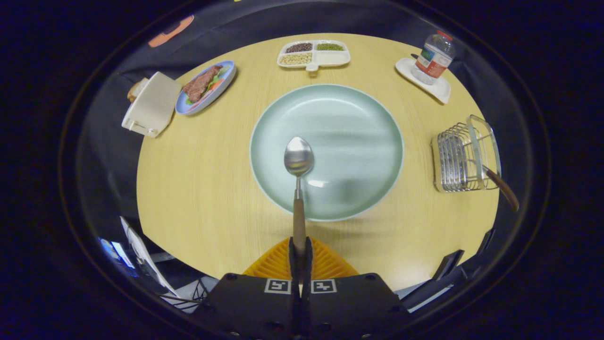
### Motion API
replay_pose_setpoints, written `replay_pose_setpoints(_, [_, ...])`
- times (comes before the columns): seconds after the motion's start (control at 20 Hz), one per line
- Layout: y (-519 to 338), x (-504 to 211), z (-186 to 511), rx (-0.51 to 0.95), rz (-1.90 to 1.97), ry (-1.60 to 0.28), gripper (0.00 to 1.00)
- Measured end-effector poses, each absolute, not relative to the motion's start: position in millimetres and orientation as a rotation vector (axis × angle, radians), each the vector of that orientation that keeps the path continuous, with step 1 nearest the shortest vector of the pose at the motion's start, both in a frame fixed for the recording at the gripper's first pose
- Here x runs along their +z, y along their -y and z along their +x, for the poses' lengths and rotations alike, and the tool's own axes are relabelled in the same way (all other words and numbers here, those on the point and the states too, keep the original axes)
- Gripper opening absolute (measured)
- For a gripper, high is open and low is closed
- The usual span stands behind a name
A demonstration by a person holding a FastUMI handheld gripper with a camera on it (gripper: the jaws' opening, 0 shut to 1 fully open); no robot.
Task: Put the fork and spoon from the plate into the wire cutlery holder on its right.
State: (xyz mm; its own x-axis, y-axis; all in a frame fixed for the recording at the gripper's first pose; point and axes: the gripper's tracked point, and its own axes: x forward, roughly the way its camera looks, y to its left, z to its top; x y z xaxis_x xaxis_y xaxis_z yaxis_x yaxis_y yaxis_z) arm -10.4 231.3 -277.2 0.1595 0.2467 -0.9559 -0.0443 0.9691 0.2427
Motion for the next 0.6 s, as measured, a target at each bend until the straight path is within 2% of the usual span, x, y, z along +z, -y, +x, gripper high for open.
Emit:
replay_pose_setpoints(0.4, [-187,-206,-14,0.259,0.238,-1.355,0.0])
replay_pose_setpoints(0.6, [-148,-179,-10,0.234,0.281,-1.348,0.01])
